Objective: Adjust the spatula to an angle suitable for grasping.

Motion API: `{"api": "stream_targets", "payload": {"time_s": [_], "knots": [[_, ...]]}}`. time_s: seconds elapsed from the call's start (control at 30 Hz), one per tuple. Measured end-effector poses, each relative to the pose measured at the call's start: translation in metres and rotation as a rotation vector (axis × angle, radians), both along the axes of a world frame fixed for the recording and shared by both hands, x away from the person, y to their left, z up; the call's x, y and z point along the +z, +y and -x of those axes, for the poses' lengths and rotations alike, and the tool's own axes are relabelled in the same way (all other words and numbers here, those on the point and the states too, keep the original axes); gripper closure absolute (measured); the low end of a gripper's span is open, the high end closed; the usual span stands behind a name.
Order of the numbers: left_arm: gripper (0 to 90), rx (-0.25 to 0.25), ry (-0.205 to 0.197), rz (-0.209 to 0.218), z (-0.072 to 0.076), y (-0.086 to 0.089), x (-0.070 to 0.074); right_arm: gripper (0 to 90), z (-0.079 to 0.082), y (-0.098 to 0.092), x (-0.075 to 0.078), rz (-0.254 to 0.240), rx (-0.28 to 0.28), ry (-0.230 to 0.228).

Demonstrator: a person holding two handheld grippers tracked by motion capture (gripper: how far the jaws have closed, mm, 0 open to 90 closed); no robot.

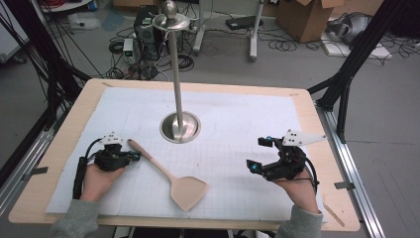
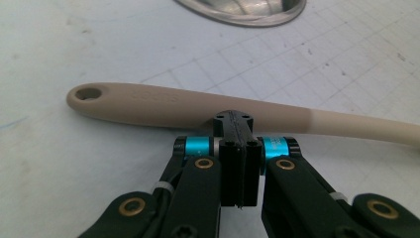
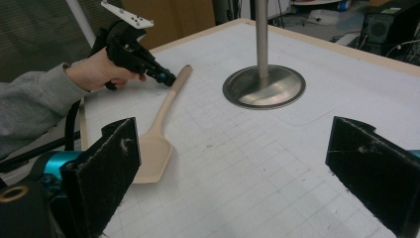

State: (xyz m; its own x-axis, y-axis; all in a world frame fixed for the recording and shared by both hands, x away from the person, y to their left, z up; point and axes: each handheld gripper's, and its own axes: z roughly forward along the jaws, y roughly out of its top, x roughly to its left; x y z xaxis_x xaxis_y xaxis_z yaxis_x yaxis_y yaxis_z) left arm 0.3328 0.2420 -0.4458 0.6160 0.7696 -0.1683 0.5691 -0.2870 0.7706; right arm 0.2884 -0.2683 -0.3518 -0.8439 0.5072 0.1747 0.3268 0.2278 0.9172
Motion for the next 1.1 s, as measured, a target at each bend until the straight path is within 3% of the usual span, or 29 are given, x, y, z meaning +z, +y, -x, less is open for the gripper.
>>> {"api": "stream_targets", "payload": {"time_s": [0.17,0.23,0.37,0.57,0.7,0.8,0.9,1.0,1.1], "knots": [[89.8,-0.022,0.003,-0.014,-0.012,-0.007,0.002,6.0,-0.001,0.001,0.0,0.005,0.007,-0.003],[89.8,-0.034,-0.018,-0.036,-0.015,-0.012,0.002,6.0,-0.001,0.001,0.0,0.003,0.008,-0.003],[89.8,-0.072,-0.01,-0.097,-0.022,-0.021,0.009,5.9,0.0,0.0,0.0,-0.003,0.0,0.001],[89.7,-0.073,0.01,-0.076,-0.034,-0.03,0.009,6.0,0.0,0.001,0.0,0.001,0.001,-0.003],[89.7,-0.071,0.013,-0.106,-0.03,-0.031,0.01,6.0,0.0,0.001,0.0,0.001,0.004,0.002],[89.7,-0.085,-0.02,-0.069,-0.023,-0.032,0.019,6.0,0.001,0.0,0.0,-0.004,0.003,-0.002],[89.7,-0.131,-0.047,-0.027,-0.014,-0.037,0.027,6.0,0.001,-0.001,0.002,-0.014,-0.012,-0.02],[89.7,-0.185,-0.042,0.003,-0.008,-0.046,0.031,6.0,0.002,-0.002,0.002,-0.025,-0.017,-0.021],[89.7,-0.219,-0.041,0.005,-0.003,-0.057,0.032,6.0,0.002,-0.003,0.002,-0.023,-0.02,-0.025]]}}
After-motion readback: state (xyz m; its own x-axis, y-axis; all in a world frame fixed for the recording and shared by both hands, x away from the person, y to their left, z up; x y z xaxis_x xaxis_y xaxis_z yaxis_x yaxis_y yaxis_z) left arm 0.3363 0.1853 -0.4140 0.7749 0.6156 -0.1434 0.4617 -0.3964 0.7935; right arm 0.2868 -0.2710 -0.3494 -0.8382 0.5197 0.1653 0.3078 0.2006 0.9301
